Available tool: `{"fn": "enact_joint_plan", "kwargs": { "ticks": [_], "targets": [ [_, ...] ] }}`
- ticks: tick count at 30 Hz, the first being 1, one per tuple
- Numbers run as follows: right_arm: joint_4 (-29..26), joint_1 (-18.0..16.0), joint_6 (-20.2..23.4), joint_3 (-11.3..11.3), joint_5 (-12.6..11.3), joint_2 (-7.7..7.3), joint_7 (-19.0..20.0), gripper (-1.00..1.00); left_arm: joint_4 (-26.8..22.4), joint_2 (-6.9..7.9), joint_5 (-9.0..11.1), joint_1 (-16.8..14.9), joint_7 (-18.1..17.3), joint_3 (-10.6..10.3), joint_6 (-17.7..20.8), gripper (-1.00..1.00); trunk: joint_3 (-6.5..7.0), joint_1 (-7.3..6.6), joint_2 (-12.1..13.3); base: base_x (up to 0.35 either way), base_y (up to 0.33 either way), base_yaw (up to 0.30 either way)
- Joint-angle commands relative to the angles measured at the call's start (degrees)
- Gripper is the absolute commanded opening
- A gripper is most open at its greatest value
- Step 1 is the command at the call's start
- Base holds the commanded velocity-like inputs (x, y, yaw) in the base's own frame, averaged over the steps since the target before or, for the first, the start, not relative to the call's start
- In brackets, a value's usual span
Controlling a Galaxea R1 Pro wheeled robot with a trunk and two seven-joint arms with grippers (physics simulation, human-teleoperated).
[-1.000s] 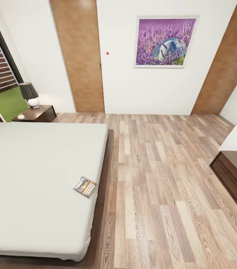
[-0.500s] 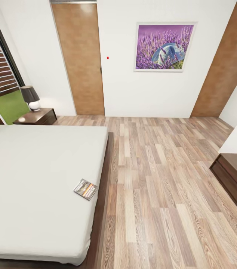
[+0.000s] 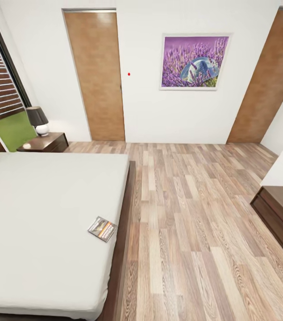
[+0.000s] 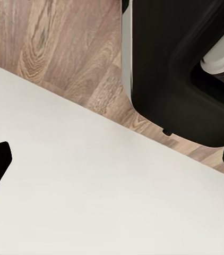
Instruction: In the bedroom, move the book from the bed onto either nightstand, and place the two sandals side by side next to the bed.
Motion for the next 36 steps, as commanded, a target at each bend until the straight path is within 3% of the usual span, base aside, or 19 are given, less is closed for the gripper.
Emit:
{"fn": "enact_joint_plan", "kwargs": {
  "ticks": [1, 36],
  "targets": [
    [-0.1, 0.0, -0.2, 0.4, -0.6, -0.05, 0.0, 1.00, -0.2, 0.03, 0.5, 0.1, 0.0, -0.1, 0.4, 1.00, 0.01, 0.04, -0.1, 0.000, 0.000, 0.000],
    [-0.1, 0.0, -0.2, 0.4, -0.6, -0.03, 0.0, 1.00, -0.2, 0.03, 0.5, 0.1, 0.0, -0.1, 0.4, 1.00, 3.28, 0.04, -0.1, 0.000, 0.000, 0.000]
  ]
}}
